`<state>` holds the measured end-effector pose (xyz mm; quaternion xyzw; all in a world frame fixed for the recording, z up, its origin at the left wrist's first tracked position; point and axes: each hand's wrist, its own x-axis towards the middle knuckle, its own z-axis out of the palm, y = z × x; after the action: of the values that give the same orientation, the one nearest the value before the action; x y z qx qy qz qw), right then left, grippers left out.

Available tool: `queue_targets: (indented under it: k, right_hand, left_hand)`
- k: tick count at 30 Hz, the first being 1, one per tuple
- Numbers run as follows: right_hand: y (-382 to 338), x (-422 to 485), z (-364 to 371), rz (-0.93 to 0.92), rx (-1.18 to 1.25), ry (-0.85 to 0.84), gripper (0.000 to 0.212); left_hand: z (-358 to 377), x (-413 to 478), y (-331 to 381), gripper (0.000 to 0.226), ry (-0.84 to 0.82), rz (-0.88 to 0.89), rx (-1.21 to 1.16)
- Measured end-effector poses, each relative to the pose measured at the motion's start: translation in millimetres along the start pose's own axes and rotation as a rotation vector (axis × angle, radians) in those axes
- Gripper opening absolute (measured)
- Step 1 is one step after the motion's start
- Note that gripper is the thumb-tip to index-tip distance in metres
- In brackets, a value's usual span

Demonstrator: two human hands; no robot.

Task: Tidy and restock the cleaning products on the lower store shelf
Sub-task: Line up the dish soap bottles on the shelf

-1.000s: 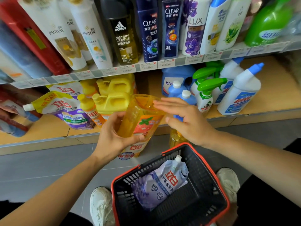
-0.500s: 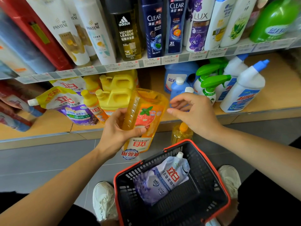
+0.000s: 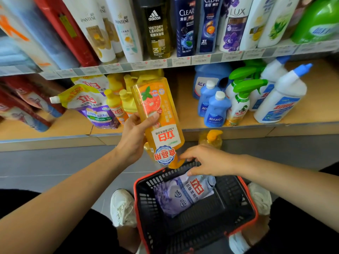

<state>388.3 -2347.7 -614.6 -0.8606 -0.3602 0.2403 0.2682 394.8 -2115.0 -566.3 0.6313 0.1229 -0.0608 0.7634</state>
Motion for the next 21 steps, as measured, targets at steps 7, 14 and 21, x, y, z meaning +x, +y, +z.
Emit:
queue_targets:
  k: [7, 14, 21]
  right_hand:
    - [-19.8, -10.3, -18.6, -0.118, -0.047, 0.125, 0.01]
    - [-37.8, -29.3, -54.2, -0.132, 0.278, 0.252, 0.026]
    - [-34.4, 2.2, -87.4, -0.053, 0.545, 0.355, 0.025]
  left_hand:
    - [3.5, -8.3, 10.7, 0.042, -0.053, -0.074, -0.117]
    - [2.5, -11.2, 4.4, 0.023, -0.168, -0.15, -0.085]
    - [1.5, 3.1, -14.9, 0.033, -0.206, -0.278, 0.038]
